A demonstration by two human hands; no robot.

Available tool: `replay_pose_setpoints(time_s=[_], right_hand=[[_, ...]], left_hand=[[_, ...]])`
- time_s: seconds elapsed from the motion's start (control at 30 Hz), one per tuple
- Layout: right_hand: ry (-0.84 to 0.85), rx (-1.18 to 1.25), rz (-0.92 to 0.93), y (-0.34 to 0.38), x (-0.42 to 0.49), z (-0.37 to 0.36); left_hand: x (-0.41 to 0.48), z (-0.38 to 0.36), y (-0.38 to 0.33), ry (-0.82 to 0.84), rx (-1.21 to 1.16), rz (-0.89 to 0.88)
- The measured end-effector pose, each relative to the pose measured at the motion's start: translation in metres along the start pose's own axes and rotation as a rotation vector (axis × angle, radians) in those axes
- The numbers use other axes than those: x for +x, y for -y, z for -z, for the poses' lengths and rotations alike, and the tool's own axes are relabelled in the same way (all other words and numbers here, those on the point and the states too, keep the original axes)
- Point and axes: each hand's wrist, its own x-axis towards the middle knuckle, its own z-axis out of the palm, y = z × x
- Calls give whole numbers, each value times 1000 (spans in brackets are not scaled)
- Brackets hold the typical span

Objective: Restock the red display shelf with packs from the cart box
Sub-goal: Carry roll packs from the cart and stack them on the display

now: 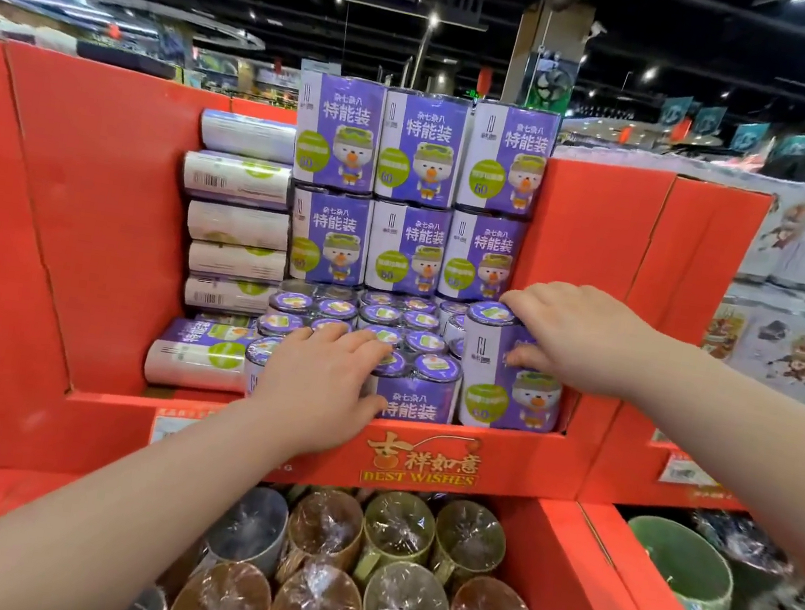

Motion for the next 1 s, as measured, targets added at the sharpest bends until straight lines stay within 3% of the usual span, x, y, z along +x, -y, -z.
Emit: replay_pose_setpoints(time_s=[0.2,0.47,0.57,0.83,1.0], right_hand=[[-48,-123,83,-3,-1,-4],[-157,-107,209,-4,-17,-24],[-171,-109,180,-2,-22,-25],[146,-5,17,20,-24,-43],[154,46,-55,33,-29,-54]], left_hand=[[-2,1,2,-6,-33,8],[-3,-2,3,-20,-42,25],[-3,-1,1,-17,-32,39],[-3,4,-1,30,-9,49],[-4,3,0,34,-6,45]])
